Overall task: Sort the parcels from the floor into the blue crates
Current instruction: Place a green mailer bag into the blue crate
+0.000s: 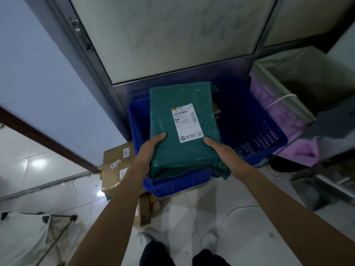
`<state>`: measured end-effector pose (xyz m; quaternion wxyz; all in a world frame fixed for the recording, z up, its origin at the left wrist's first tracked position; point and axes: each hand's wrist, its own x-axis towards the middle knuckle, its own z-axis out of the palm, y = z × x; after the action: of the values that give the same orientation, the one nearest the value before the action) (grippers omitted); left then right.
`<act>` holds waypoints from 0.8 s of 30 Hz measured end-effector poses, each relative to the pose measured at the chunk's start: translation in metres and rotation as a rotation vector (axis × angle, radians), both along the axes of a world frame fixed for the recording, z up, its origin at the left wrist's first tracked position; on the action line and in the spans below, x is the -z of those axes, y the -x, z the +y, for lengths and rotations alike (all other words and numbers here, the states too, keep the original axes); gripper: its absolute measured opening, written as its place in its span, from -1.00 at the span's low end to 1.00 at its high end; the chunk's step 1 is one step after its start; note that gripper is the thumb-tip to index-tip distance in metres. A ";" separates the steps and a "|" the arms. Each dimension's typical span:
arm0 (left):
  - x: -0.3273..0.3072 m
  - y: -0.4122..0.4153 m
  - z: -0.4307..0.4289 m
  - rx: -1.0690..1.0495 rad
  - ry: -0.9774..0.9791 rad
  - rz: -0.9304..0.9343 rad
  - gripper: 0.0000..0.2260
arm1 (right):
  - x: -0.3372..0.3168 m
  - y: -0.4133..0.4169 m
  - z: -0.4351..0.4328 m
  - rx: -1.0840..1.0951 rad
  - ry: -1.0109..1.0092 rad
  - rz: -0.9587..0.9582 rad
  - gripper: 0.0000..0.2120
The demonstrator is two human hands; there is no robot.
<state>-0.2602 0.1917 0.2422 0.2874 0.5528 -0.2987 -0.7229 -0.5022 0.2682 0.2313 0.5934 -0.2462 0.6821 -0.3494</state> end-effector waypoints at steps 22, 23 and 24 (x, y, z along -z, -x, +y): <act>0.056 0.213 -0.107 0.394 0.017 0.011 -0.35 | 0.016 0.194 -0.041 0.247 -0.067 0.037 -0.28; 0.058 0.220 -0.110 0.402 0.002 0.014 -0.38 | 0.017 0.200 -0.045 0.242 -0.058 0.038 -0.32; 0.060 0.227 -0.112 0.407 -0.014 0.014 -0.43 | 0.019 0.207 -0.047 0.234 -0.054 0.037 -0.32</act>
<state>-0.4872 0.0799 0.1822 0.1336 0.4781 -0.3972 -0.7719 -0.7093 0.2211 0.2122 0.5421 -0.1553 0.7262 -0.3933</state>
